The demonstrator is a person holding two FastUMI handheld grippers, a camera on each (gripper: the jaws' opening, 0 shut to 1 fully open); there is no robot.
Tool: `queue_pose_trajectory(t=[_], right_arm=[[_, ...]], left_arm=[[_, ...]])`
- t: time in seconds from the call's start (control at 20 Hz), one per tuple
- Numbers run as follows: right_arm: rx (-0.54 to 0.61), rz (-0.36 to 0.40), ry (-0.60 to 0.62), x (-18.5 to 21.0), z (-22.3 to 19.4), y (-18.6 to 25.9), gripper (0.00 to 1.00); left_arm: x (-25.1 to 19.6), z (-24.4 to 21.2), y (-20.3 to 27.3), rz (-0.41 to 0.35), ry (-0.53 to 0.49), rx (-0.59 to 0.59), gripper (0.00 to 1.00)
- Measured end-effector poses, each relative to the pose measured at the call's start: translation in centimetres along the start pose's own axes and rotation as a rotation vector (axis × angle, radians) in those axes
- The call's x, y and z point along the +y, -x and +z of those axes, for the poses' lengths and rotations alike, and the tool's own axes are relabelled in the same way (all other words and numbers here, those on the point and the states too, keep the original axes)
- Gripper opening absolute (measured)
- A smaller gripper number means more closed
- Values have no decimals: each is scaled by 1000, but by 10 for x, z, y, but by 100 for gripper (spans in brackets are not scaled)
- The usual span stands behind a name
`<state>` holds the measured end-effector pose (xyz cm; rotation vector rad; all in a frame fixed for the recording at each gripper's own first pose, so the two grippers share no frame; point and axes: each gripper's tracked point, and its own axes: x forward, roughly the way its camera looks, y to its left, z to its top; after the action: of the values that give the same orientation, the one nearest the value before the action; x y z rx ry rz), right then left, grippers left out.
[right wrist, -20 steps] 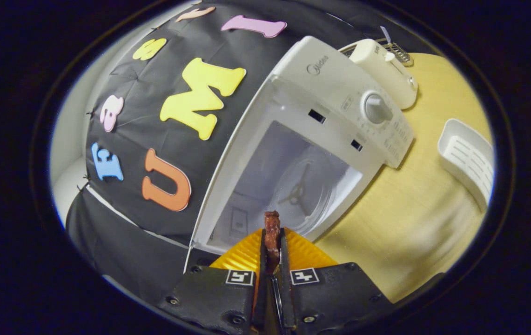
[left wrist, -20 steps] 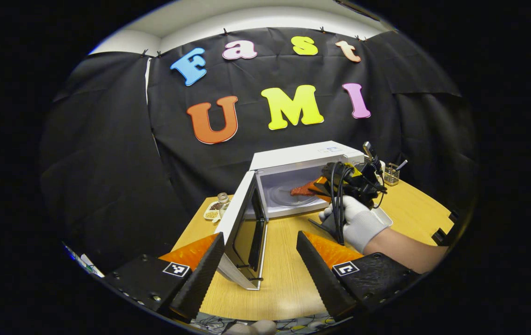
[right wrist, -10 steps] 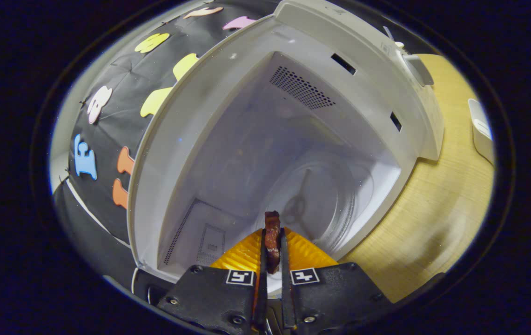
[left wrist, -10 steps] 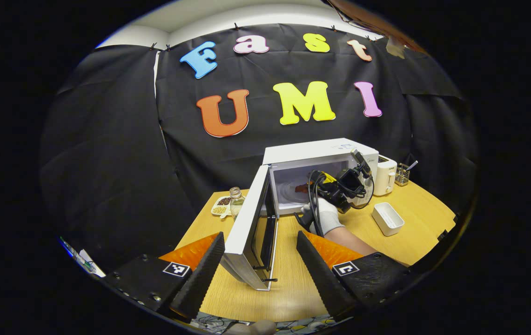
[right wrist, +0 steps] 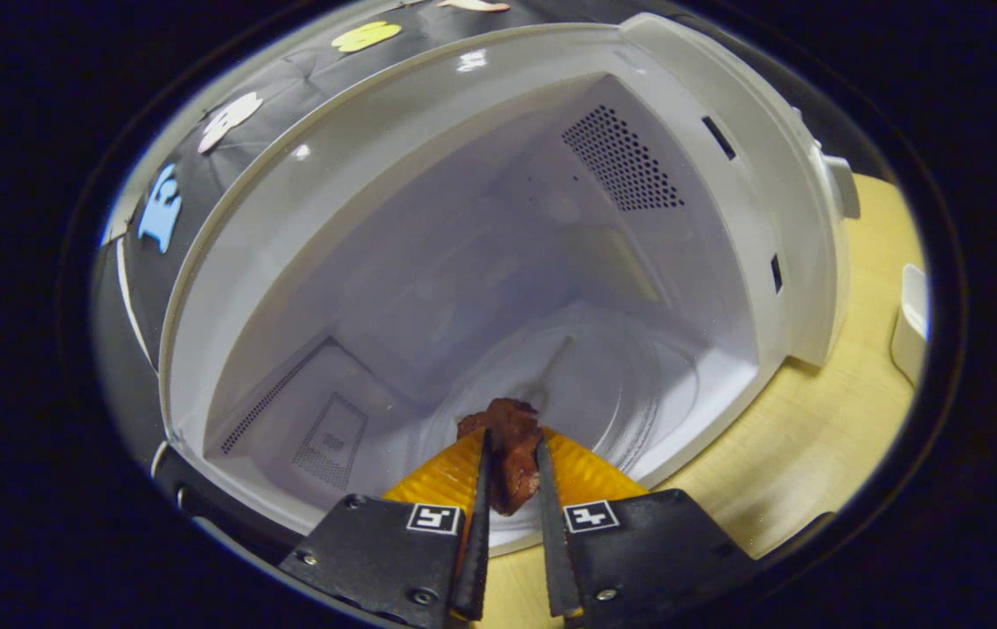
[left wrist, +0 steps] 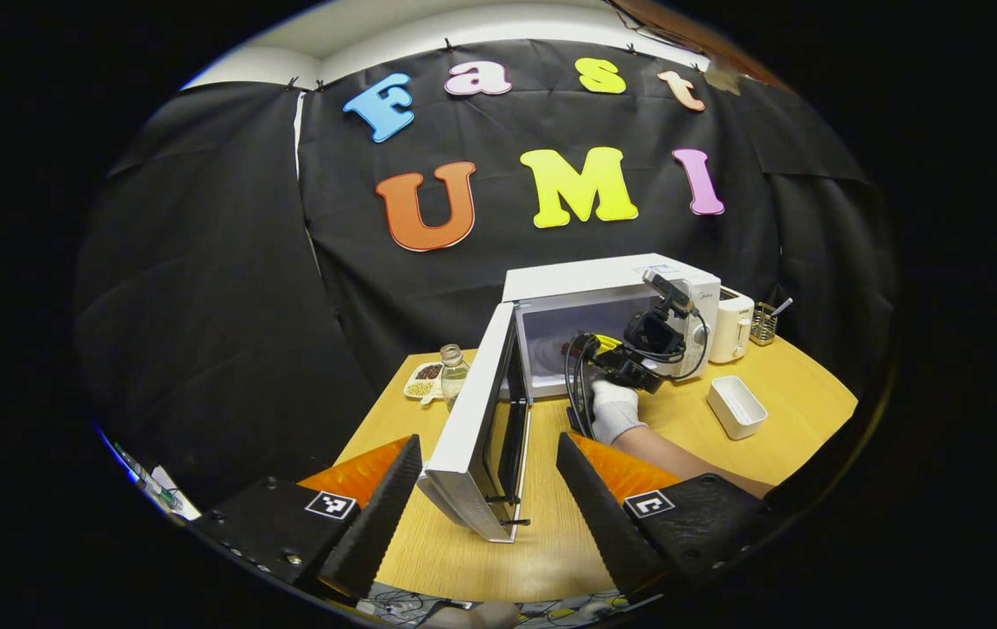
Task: Open the microwave oven with the left hand, put the food in, and close the microwave oven.
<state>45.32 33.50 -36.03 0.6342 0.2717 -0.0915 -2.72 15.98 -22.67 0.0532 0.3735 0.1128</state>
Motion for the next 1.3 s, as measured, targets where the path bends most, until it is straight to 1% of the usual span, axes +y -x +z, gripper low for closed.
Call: queue_pose_trajectory(t=[0.05,0.1,0.15,0.2,0.25,0.35,0.4,0.45,0.6,0.65,0.7,0.75,0.85,0.9,0.95,1.0,1.05,1.1,1.2,1.3], right_arm=[[-10,-7,29,0,4,1,32],[-16,-18,73,-1,5,4,32],[-24,-34,99,-3,8,5,29],[-23,-39,113,-5,7,6,35],[-24,-40,134,-9,8,5,53],[-27,-39,135,-13,14,8,66],[-38,-42,153,-14,18,11,60],[-40,-42,169,-15,24,17,73],[-41,-23,195,-12,37,44,77],[-36,-8,217,-10,45,57,72],[-34,3,237,-7,53,74,73],[-27,23,250,-5,62,92,81],[-14,50,302,-3,83,131,84],[-12,54,330,-3,97,152,95],[-19,64,367,-4,111,173,87],[-14,65,400,-6,123,194,87],[-8,82,438,-7,133,214,89],[3,90,478,-12,143,234,100],[3,55,538,-36,171,270,100],[-8,36,556,-55,197,300,100]], left_arm=[[-3,0,0,-6,-1,0,95],[-5,3,0,-8,-4,-8,95],[-7,4,0,-12,-8,-11,95],[-8,6,0,-10,-9,-16,95],[-9,8,0,-13,-3,-20,95],[-9,7,2,-8,4,-24,95],[-9,8,2,-2,7,-26,96],[-8,8,2,-1,12,-28,96],[-7,14,5,5,26,-45,96],[-6,18,7,7,27,-52,96],[-4,21,8,9,30,-64,96],[-3,28,10,12,32,-81,96],[4,41,13,22,37,-117,96],[8,46,15,26,46,-130,95],[12,52,16,30,54,-149,95],[17,55,17,35,64,-165,95],[20,59,18,38,71,-180,95],[26,60,18,50,72,-193,95],[34,61,17,62,75,-205,95],[42,60,14,75,66,-217,95]])
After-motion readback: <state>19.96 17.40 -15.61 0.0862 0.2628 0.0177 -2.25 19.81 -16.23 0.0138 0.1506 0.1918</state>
